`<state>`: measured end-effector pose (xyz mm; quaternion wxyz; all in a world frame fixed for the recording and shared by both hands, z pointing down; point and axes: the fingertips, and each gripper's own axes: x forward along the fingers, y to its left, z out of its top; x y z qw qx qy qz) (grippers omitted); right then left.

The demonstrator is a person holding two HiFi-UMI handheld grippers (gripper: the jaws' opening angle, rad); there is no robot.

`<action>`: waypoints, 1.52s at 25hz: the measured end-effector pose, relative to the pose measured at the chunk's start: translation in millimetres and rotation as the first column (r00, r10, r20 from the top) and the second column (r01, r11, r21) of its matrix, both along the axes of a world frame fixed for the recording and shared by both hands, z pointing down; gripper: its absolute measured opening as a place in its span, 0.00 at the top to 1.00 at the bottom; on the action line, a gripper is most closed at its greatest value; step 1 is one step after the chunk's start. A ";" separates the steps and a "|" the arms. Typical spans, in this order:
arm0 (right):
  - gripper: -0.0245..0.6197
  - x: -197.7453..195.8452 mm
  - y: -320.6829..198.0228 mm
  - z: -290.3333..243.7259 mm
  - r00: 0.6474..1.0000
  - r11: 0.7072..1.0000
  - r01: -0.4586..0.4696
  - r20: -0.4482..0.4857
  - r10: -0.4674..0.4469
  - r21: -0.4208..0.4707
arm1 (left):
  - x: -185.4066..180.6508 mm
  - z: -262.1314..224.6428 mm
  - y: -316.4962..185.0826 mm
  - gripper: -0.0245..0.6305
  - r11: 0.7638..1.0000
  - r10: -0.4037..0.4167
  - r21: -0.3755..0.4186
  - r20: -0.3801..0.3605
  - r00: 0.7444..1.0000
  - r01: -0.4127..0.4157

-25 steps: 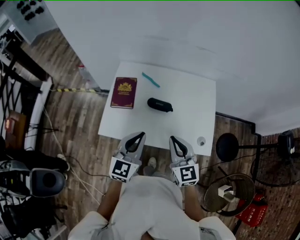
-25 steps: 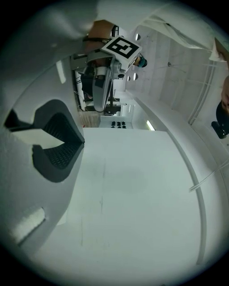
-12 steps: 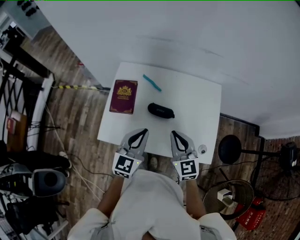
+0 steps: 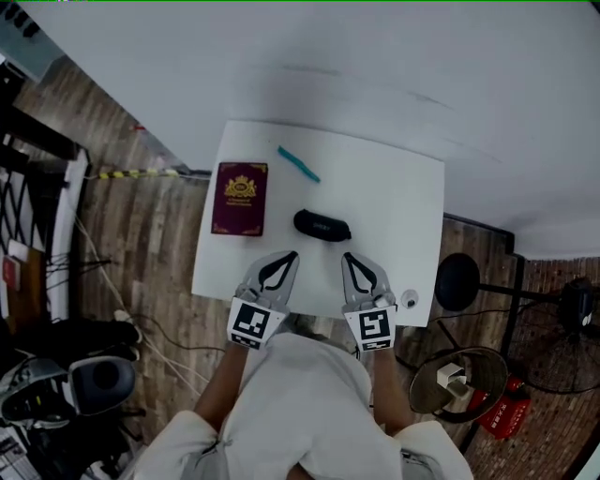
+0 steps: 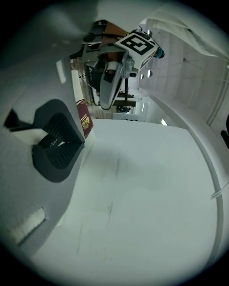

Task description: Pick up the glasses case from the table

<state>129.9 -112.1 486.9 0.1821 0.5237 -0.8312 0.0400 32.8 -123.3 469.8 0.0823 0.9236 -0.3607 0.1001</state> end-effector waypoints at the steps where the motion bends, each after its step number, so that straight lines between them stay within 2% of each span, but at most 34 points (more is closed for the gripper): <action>1: 0.95 -1.0 -5.3 5.3 1.000 1.000 -0.003 -0.017 0.002 -0.010 | -0.7 5.0 -5.1 0.93 1.000 0.009 -0.010 0.000 1.000 -0.009; 10: 0.95 -7.1 -38.3 50.0 0.993 0.994 0.000 -0.114 -0.013 -0.112 | 1.3 47.1 -40.2 0.93 0.993 0.063 -0.099 0.009 0.998 -0.062; 18: 0.92 -11.8 -57.4 91.2 0.973 0.978 0.032 -0.217 -0.078 -0.208 | 8.8 80.0 -54.5 0.93 0.978 0.097 -0.184 -0.003 0.995 -0.096; 23: 0.90 -19.4 -65.4 116.8 0.958 0.963 0.072 -0.250 -0.139 -0.260 | 12.6 98.5 -58.4 0.93 0.964 0.120 -0.238 -0.002 0.993 -0.117; 32: 0.72 -27.5 -73.2 160.2 0.912 0.916 0.145 -0.309 -0.270 -0.374 | 18.9 117.2 -67.4 0.93 0.951 0.130 -0.284 0.003 0.992 -0.124; 38: 0.54 -30.1 -77.9 184.7 0.871 0.881 0.179 -0.345 -0.349 -0.439 | 17.9 125.9 -69.6 0.93 0.947 0.124 -0.300 0.010 0.992 -0.115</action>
